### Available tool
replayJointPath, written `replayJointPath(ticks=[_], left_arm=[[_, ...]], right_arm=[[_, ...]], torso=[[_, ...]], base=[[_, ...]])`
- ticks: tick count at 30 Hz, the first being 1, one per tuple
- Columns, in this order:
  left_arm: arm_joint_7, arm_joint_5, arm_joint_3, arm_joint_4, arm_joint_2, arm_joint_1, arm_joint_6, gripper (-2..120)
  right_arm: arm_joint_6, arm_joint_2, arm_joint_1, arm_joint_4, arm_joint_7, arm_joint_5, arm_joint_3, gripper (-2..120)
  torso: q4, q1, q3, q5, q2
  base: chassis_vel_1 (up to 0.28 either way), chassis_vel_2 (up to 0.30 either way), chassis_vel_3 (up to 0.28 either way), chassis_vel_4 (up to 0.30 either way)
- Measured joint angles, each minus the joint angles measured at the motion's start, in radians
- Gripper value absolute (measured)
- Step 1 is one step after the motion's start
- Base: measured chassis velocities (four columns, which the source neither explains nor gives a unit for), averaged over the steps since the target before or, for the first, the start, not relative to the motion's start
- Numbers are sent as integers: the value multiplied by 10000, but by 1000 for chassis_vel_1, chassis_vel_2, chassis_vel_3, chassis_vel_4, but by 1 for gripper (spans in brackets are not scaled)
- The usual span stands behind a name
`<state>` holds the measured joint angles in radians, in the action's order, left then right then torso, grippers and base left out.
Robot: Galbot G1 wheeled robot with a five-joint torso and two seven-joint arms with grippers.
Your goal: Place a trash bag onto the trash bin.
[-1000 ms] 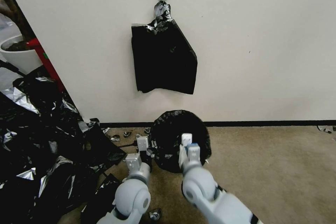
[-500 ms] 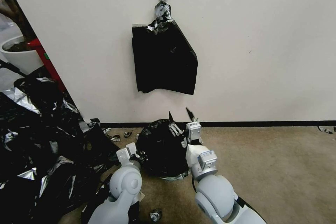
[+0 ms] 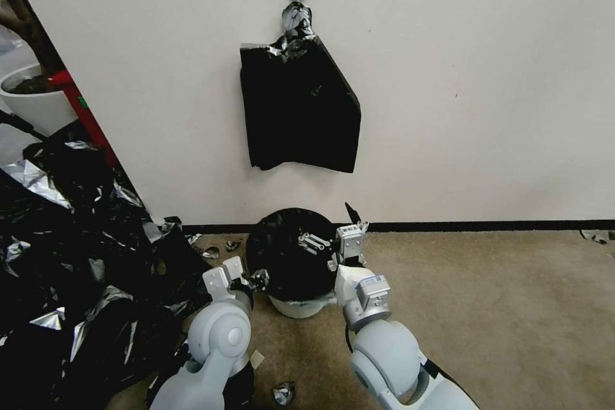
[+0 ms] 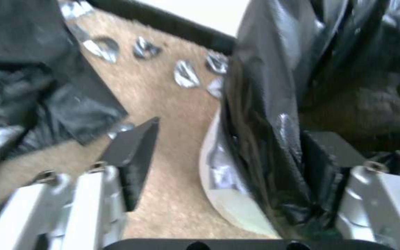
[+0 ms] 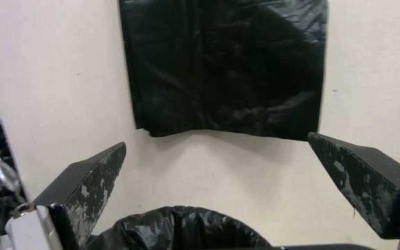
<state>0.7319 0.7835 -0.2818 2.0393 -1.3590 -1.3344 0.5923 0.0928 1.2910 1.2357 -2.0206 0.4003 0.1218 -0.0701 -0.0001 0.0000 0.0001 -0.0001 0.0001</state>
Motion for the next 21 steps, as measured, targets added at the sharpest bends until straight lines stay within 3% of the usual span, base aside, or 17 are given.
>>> replayJointPath(ticks=[3, 5, 7, 8, 11, 12, 13, 14, 15, 16, 18, 21], left_arm=[[-25, -721, 60, 515, 164, -345, -254, 85], [-27, -764, 64, 549, 175, -366, -278, 85], [-372, -1584, 98, 960, 339, -688, -1356, 97], [-372, -1584, 98, 960, 339, -688, -1356, 97], [-2570, -3809, -560, 507, 564, -978, -4884, 100], [-2570, -3809, -560, 507, 564, -978, -4884, 100], [-3383, -4455, -1036, 170, 644, -895, -5991, 100], [-4047, -4806, -1460, -78, 718, -764, -6650, 100], [-4685, -4976, -1894, -305, 816, -602, -7096, 100], [-4685, -4976, -1894, -305, 816, -602, -7096, 100], [-6010, -4968, -2829, -754, 1116, -203, -7672, 100], [-6357, -4892, -3058, -894, 1205, -88, -7748, 100]], right_arm=[[-353, 60, 25, 129, 359, 406, 311, 100], [-377, 64, 26, 134, 369, 419, 325, 100], [-983, 173, 94, 320, 381, 639, 928, 100], [-983, 173, 94, 320, 381, 639, 928, 100], [-1448, 429, 572, 172, -186, 187, 2029, 100], [-1448, 429, 572, 172, -186, 187, 2029, 100], [-1454, 522, 804, 35, -355, -64, 2459, 100], [-1501, 631, 1035, -54, -570, -368, 2962, 100], [-1578, 728, 1209, -87, -773, -675, 3416, 100], [-1578, 728, 1209, -87, -773, -675, 3416, 100], [-1890, 883, 1439, -12, -1252, -1221, 4422, 100], [-1985, 923, 1480, 26, -1401, -1336, 4606, 100]], torso=[[1, 0, -1, 2, -1], [1, 0, -1, 1, -1], [1, 0, 0, 3, -1], [1, 0, 0, 3, -1], [4, 0, 0, 2, -1], [4, 0, 0, 2, -1], [3, 0, -1, 0, -1], [2, 0, 0, -1, -1], [1, -1, -1, 1, -1], [1, -1, -1, 1, -1], [-3, 0, -1, 0, -1], [1, 0, 0, 2, -1]], base=[[0, 0, 0, 0], [0, 0, 0, 0], [0, 0, 0, 0], [0, 0, 0, 0], [0, 0, 0, 0], [0, 0, 0, 0], [0, 0, 0, 0], [0, 0, 0, 0], [0, 0, 0, 0], [0, 0, 0, 0], [0, 0, 0, 0], [0, 0, 0, 0]])
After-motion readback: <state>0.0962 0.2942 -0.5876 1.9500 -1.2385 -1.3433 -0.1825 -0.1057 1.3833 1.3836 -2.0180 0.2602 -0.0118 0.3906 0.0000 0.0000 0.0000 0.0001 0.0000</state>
